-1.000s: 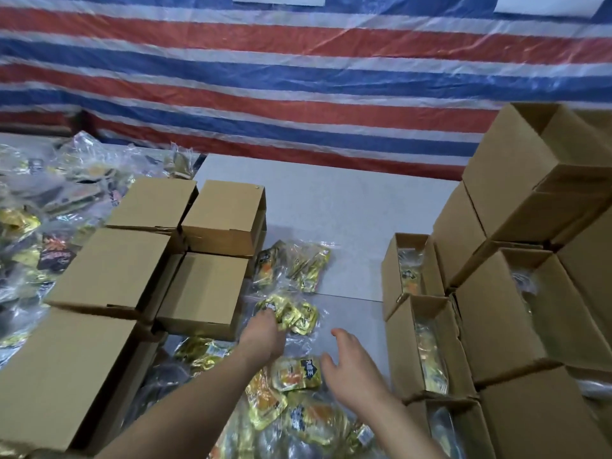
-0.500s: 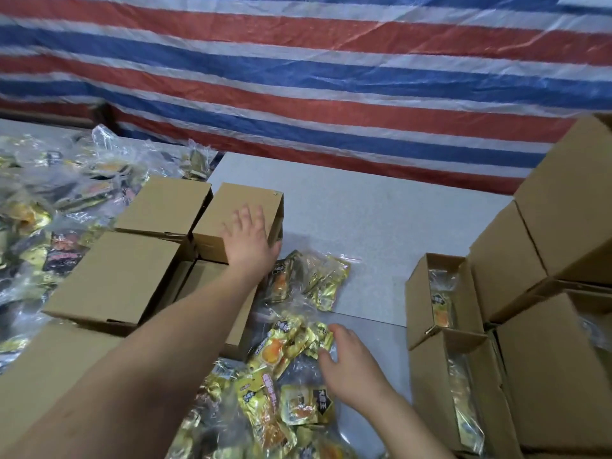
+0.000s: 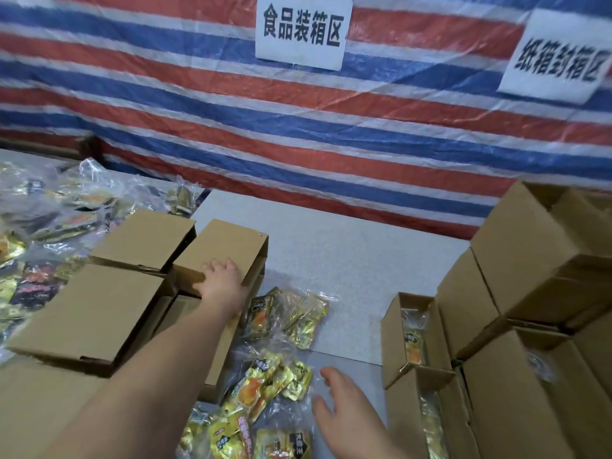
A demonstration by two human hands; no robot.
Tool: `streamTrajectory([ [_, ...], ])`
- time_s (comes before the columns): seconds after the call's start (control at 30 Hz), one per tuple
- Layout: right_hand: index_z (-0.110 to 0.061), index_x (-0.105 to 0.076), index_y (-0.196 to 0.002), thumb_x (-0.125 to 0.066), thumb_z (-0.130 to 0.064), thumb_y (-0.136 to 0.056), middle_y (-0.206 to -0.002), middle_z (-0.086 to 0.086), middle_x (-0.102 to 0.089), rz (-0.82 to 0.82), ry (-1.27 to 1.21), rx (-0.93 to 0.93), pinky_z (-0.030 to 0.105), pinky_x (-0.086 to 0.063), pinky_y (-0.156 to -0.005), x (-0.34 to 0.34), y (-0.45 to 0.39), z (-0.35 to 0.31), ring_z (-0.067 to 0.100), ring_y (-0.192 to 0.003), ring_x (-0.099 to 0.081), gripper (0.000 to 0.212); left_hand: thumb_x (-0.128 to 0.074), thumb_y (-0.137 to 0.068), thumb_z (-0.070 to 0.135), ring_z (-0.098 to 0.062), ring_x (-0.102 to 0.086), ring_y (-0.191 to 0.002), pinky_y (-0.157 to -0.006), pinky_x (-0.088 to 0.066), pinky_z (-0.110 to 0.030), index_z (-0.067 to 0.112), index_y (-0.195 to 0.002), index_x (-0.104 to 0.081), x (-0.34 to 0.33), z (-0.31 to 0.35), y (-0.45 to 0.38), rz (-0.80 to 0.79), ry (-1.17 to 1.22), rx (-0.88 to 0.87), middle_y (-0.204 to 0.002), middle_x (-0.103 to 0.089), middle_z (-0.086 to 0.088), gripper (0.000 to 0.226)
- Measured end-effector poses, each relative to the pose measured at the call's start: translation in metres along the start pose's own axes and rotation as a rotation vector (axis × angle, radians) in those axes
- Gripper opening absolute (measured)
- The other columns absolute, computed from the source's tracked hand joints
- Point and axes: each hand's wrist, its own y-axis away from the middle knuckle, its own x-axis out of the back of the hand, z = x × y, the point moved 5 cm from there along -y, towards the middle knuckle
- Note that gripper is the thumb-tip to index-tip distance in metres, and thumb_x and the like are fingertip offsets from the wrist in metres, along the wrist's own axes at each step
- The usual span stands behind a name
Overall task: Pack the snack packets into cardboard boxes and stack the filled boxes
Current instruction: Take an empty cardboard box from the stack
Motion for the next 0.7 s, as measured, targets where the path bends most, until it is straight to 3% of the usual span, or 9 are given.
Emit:
streamTrajectory([
  [0.1, -0.032, -0.036, -0.148, -0.048, -0.04, -0.099, -0.143, -0.009, -0.045, 0.03, -0.004, -0.029, 0.015, -0.033, -0.093, -0.001, 0.014, 0.011, 0.007, -0.125, -0.048, 0.052, -0.042, -0.104, 0.023, -0.041, -0.012, -0.15, -0.11, -0.04, -0.052, 0.005, -0.157, -0.013, 0.001, 0.012, 0.012, 0.022, -0.009, 0.005, -0.163, -0.014, -0.02, 0.063],
  [0.2, -0.029, -0.038, -0.146, -0.048, -0.04, -0.099, -0.144, -0.008, -0.045, 0.068, -0.009, -0.028, 0.018, -0.036, -0.1, 0.007, 0.02, 0.014, 0.008, -0.125, -0.048, 0.049, -0.038, -0.103, 0.016, -0.038, -0.032, -0.142, -0.109, -0.042, -0.043, 0.002, -0.149, -0.034, 0.024, 0.02, 0.032, 0.145, 0.05, -0.081, -0.153, -0.035, -0.018, 0.048],
  [0.27, -0.026, -0.036, -0.148, -0.048, -0.039, -0.1, -0.148, -0.006, -0.042, 0.091, -0.012, -0.012, 0.021, -0.034, -0.106, 0.016, 0.02, 0.01, 0.009, -0.131, -0.044, 0.051, -0.04, -0.1, 0.015, -0.032, -0.054, -0.12, -0.092, -0.052, -0.042, 0.009, -0.134, -0.052, 0.054, 0.015, 0.051, 0.243, 0.21, -0.128, -0.132, -0.057, -0.013, 0.037],
  [0.37, -0.025, -0.024, -0.155, -0.051, -0.034, -0.1, -0.159, -0.006, -0.027, 0.287, -0.09, 0.033, 0.024, -0.023, -0.115, 0.051, 0.019, -0.011, 0.011, -0.144, -0.028, 0.062, -0.048, -0.095, 0.019, -0.029, -0.064, -0.093, -0.079, -0.055, -0.038, 0.014, -0.108, -0.068, 0.104, 0.009, 0.088, 0.419, 0.426, -0.231, -0.104, -0.07, -0.007, 0.025],
  [0.47, -0.026, -0.02, -0.156, -0.058, -0.036, -0.096, -0.16, -0.004, -0.024, 0.532, -0.069, 0.144, 0.029, -0.021, -0.117, 0.108, 0.019, -0.047, 0.015, -0.146, -0.025, 0.072, -0.052, -0.094, 0.018, -0.021, -0.065, -0.092, -0.08, -0.054, -0.033, 0.018, -0.103, -0.073, 0.13, 0.009, 0.131, 0.369, 0.607, -0.343, -0.096, -0.07, 0.0, 0.022],
  [0.53, -0.03, -0.018, -0.156, -0.061, -0.041, -0.093, -0.161, -0.007, -0.022, 0.499, 0.012, 0.187, 0.035, -0.025, -0.118, 0.139, 0.019, -0.07, 0.016, -0.146, -0.026, 0.076, -0.053, -0.095, 0.019, -0.014, -0.063, -0.092, -0.081, -0.053, -0.03, 0.021, -0.103, -0.073, 0.14, 0.011, 0.158, 0.34, 0.659, -0.402, -0.095, -0.069, 0.005, 0.022],
  [0.63, -0.03, -0.03, -0.152, -0.061, -0.036, -0.092, -0.157, -0.004, -0.035, 0.293, 0.155, 0.181, 0.03, -0.04, -0.105, 0.153, 0.023, -0.089, 0.017, -0.137, -0.042, 0.069, -0.052, -0.096, 0.018, -0.003, -0.058, -0.088, -0.074, -0.049, -0.019, 0.024, -0.101, -0.072, 0.147, 0.012, 0.193, 0.322, 0.73, -0.461, -0.092, -0.066, 0.012, 0.021],
  [0.7, -0.028, -0.042, -0.146, -0.059, -0.031, -0.094, -0.146, -0.002, -0.05, 0.264, 0.195, 0.153, 0.019, -0.045, -0.083, 0.152, 0.036, -0.091, 0.015, -0.116, -0.055, 0.055, -0.051, -0.097, 0.018, 0.004, -0.054, -0.082, -0.065, -0.041, -0.009, 0.026, -0.098, -0.07, 0.145, 0.012, 0.211, 0.301, 0.715, -0.479, -0.089, -0.062, 0.017, 0.02],
])
